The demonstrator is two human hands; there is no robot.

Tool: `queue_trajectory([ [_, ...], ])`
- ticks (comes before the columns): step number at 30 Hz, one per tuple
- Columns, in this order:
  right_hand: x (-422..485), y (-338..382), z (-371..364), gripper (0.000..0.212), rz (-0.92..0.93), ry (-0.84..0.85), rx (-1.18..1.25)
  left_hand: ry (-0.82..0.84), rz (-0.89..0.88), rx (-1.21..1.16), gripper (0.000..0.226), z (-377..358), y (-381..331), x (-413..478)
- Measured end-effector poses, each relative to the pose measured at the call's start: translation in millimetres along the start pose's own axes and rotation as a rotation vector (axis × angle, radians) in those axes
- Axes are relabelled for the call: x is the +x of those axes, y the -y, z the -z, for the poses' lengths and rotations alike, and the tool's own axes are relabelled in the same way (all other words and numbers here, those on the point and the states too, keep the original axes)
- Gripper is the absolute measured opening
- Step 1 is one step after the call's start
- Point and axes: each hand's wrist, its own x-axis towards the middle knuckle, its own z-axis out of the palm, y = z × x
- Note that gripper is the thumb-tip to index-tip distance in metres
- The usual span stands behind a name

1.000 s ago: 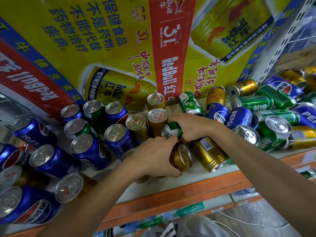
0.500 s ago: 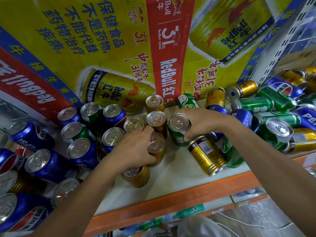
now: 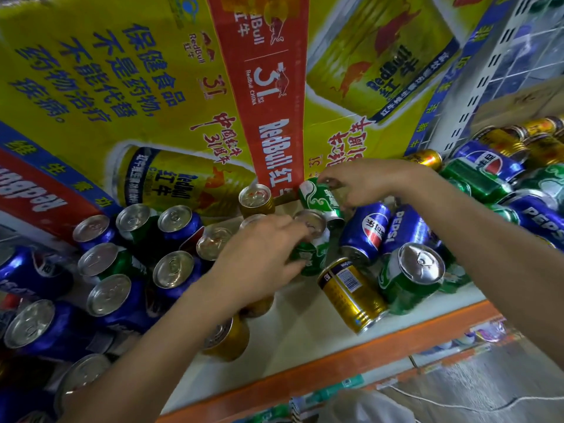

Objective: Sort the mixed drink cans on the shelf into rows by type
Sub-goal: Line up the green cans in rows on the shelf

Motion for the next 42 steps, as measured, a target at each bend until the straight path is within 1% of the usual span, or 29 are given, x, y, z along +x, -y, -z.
queue_trajectory([
  [3, 9.9, -4.5, 0.8, 0.064, -0.001, 0.011, -0.025, -0.005, -0.194, -0.007, 0.04, -21.2, -11.8, 8.1],
  [7, 29.9, -9.5, -4.2, 0.058, -0.013, 0.052, 0.049, 0.164, -0.348, 0.015, 0.064, -53.6, -34.5, 11.8],
  [9, 42.8, -12.4, -8.7, 0.051, -0.04, 0.047, 0.069, 0.192, -0.394, 0.089, 0.076, -67.0, -44.4, 10.0],
  [10, 49.7, -13.9, -11.3, 0.049, -0.055, 0.041, 0.092, 0.172, -0.391, 0.136, 0.075, -72.3, -47.9, 9.9],
  [11, 54.4, -14.6, -13.3, 0.045, -0.067, 0.034, 0.126, 0.127, -0.38, 0.162, 0.069, -77.5, -50.4, 10.3],
  [13, 63.1, -14.0, -18.1, 0.034, -0.09, -0.002, 0.175, 0.023, -0.389, 0.126, 0.047, -85.4, -55.2, 10.5],
  [14, 66.3, -13.0, -20.6, 0.032, -0.109, -0.004, 0.175, -0.011, -0.387, 0.104, 0.041, -87.9, -58.1, 10.5],
  [15, 69.0, -11.9, -23.0, 0.036, -0.113, -0.006, 0.186, -0.04, -0.377, 0.1, 0.037, -91.0, -59.9, 10.1],
  [17, 79.1, -11.9, -31.0, 0.061, -0.095, -0.014, 0.19, -0.068, -0.357, 0.124, 0.037, -96.6, -61.2, 10.0],
  [19, 91.9, -14.8, -39.4, 0.079, -0.106, -0.031, 0.202, -0.048, -0.322, 0.136, 0.051, -98.3, -60.5, 9.2],
  [21, 91.5, -11.9, -41.9, 0.089, -0.112, 0.009, 0.168, -0.047, -0.282, 0.145, 0.066, -97.0, -60.8, 8.2],
  [22, 87.6, -9.1, -41.2, 0.089, -0.115, 0.036, 0.135, -0.044, -0.262, 0.157, 0.073, -96.1, -61.2, 7.6],
  [24, 81.2, -4.7, -43.1, 0.074, -0.142, 0.107, 0.063, -0.034, -0.235, 0.189, 0.084, -94.4, -62.2, 6.5],
  [25, 85.9, -6.5, -48.1, 0.078, -0.158, 0.108, 0.068, -0.029, -0.229, 0.201, 0.089, -92.5, -62.2, 6.9],
  [27, 91.2, -7.8, -57.2, 0.097, -0.21, 0.148, -0.006, -0.02, -0.233, 0.214, 0.096, -88.7, -61.4, 8.0],
  [28, 93.8, -8.3, -59.9, 0.095, -0.222, 0.137, 0.008, -0.017, -0.238, 0.215, 0.099, -86.8, -60.2, 8.1],
  [31, 72.9, -2.6, -53.0, 0.052, -0.159, 0.083, 0.016, -0.021, -0.253, 0.199, 0.101, -86.2, -53.8, 5.2],
  [32, 69.8, -2.8, -51.0, 0.044, -0.149, 0.07, 0.021, -0.009, -0.236, 0.179, 0.101, -83.4, -53.4, 3.0],
  [34, 65.6, -4.6, -48.5, 0.035, -0.138, 0.072, -0.004, 0.023, -0.175, 0.137, 0.092, -77.2, -51.3, -1.8],
  [36, 57.9, -3.5, -41.0, 0.021, -0.124, 0.057, 0.012, 0.13, -0.059, 0.059, 0.081, -73.0, -45.6, -8.9],
  [39, 47.7, 0.5, -26.1, 0.019, -0.099, 0.009, 0.074, 0.112, 0.026, -0.036, 0.075, -68.5, -37.0, -19.3],
  [42, 43.5, 9.3, -15.9, 0.033, -0.047, -0.031, 0.128, 0.077, 0.112, -0.044, 0.074, -61.2, -30.6, -25.8],
])
